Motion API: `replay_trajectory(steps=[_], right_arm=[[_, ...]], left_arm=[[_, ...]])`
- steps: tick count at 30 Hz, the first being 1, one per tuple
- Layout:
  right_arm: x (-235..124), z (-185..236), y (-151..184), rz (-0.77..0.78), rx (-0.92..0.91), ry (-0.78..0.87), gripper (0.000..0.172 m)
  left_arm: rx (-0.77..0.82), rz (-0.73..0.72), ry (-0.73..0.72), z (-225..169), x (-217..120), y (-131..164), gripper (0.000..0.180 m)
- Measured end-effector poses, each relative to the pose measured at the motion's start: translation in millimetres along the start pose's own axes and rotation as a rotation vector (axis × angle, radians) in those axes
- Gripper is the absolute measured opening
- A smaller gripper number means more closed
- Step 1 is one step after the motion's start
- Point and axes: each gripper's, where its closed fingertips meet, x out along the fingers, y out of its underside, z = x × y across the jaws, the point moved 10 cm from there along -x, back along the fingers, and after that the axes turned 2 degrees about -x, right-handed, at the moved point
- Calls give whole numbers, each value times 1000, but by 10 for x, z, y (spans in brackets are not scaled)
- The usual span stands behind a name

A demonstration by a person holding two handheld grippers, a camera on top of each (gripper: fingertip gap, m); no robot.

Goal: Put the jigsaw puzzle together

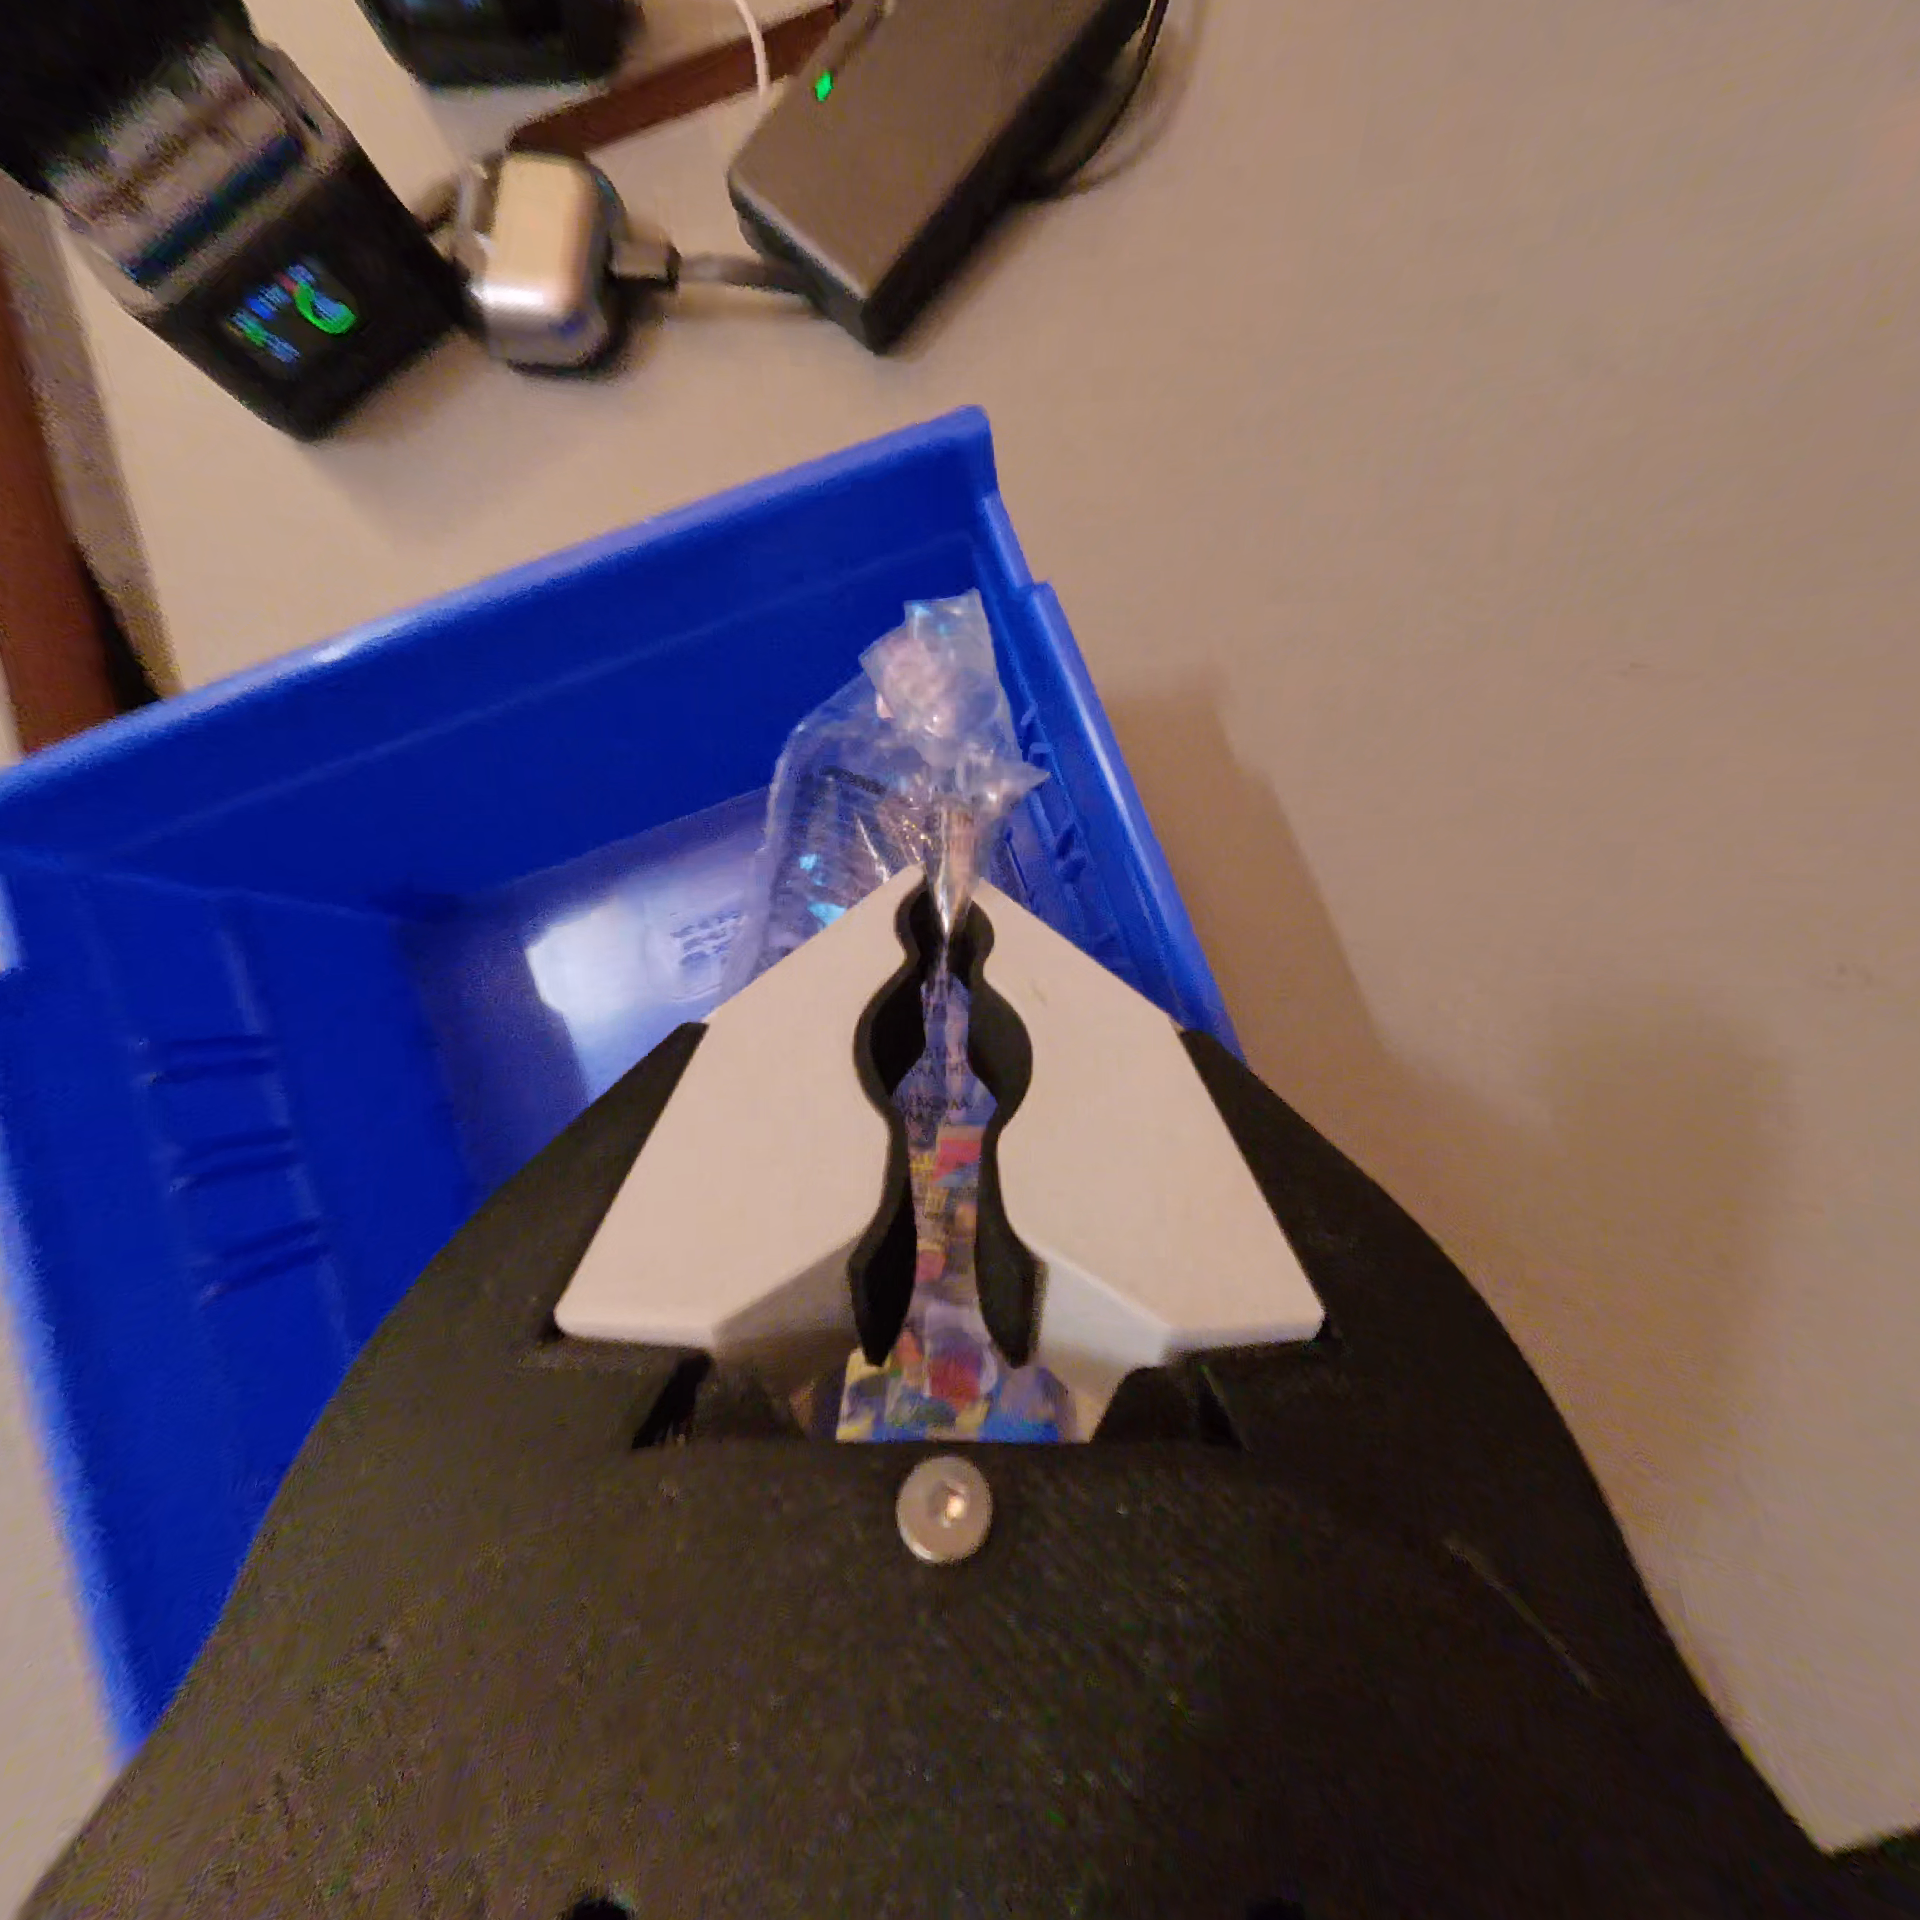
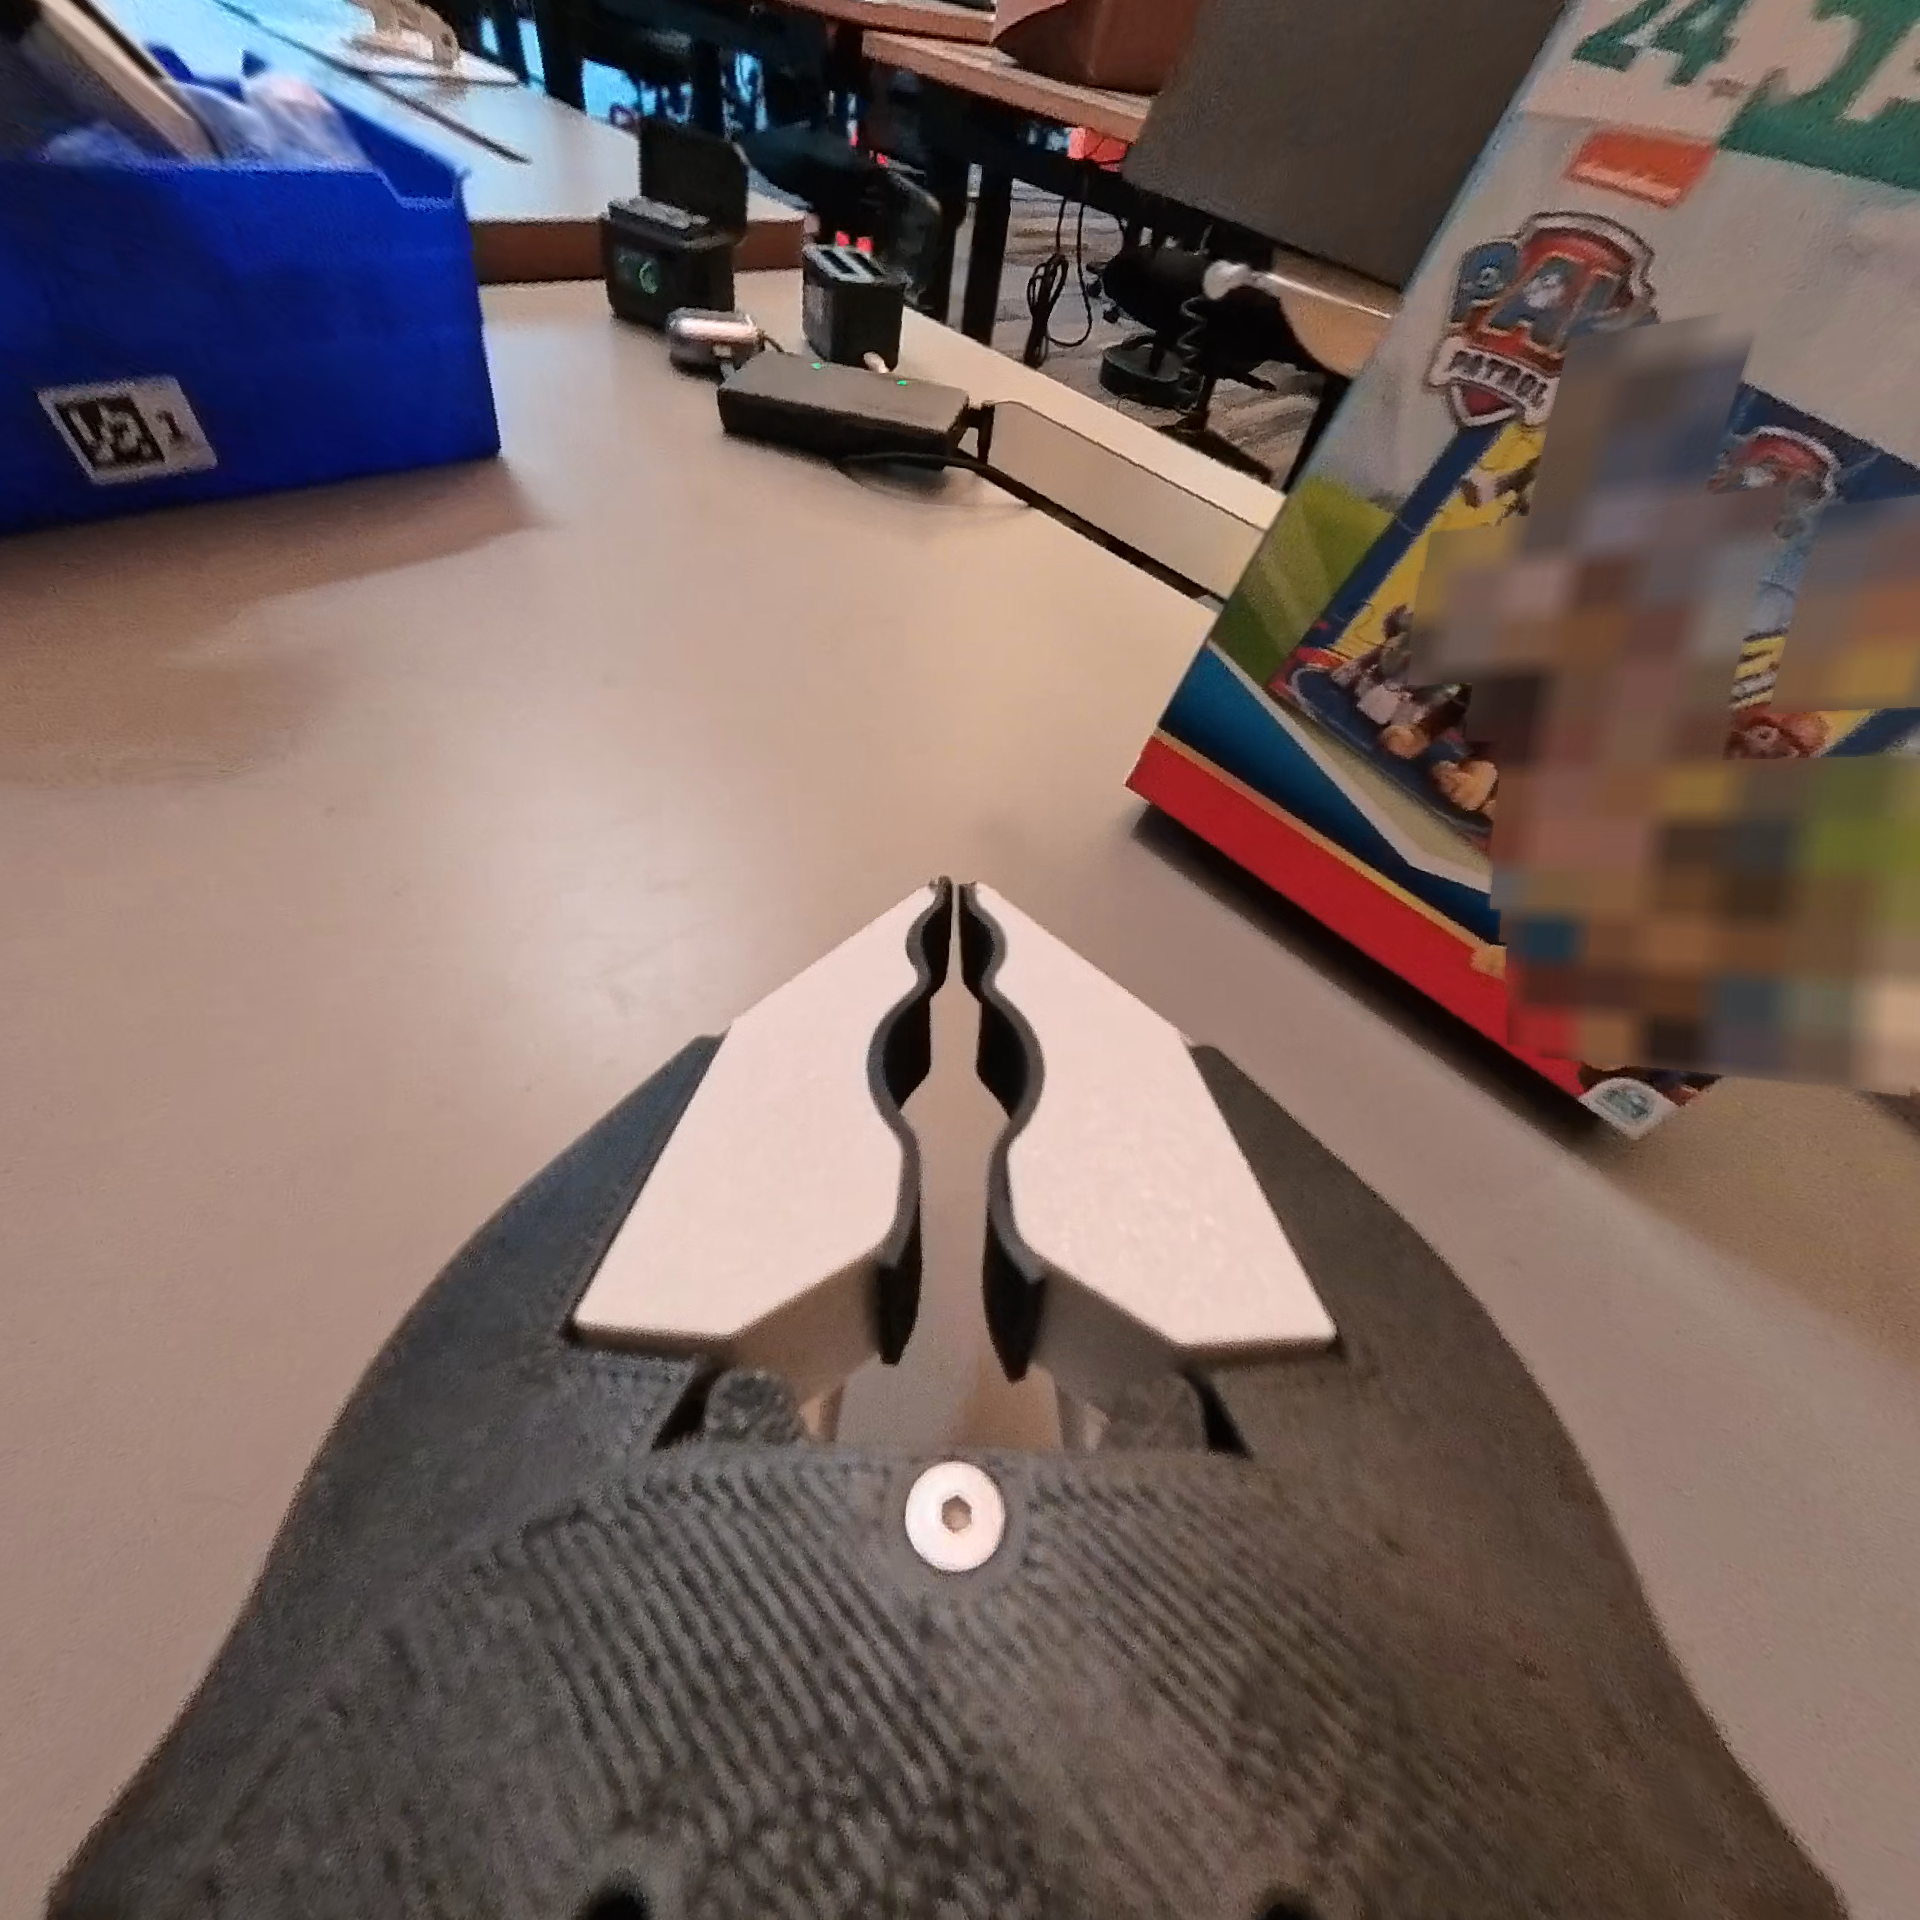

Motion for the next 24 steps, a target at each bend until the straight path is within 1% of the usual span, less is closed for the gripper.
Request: replay_trajectory(steps=[4, 6, 8, 11, 13, 15, 17, 20, 22, 24], right_arm=[[10, 1, 5, -6, 43, -33, 0], [27, 36, 13, 2, 24, -37, 0], [28, 79, 4, -3, -5, -40, 0], [0, 159, -42, -42, -29, -54, 1], [-44, 230, -93, -87, 10, -68, 16], [-127, 344, -149, -158, 82, -116, 37], [-253, 502, -197, -241, 166, -181, 52], [-528, 842, -229, -389, 334, -346, 75], [-693, 1037, -193, -444, 407, -408, 89], [-828, 1089, -144, -482, 420, -380, 99]], left_arm=[[101, -8, -76, -81, -545, -59, 0], [129, -63, -138, -128, -864, -104, 0], [132, -176, -176, -204, -1214, -183, 0], [158, -414, -156, -465, -1716, -331, 0], [164, -521, -98, -732, -1944, -425, 0], [188, -577, -55, -1046, -2064, -503, 0], [231, -603, -41, -1394, -2104, -564, 0], [250, -657, -3, -1941, -2077, -635, 0], [229, -704, 108, -2335, -2005, -660, 0], [186, -715, 274, -2757, -1882, -646, 0]])
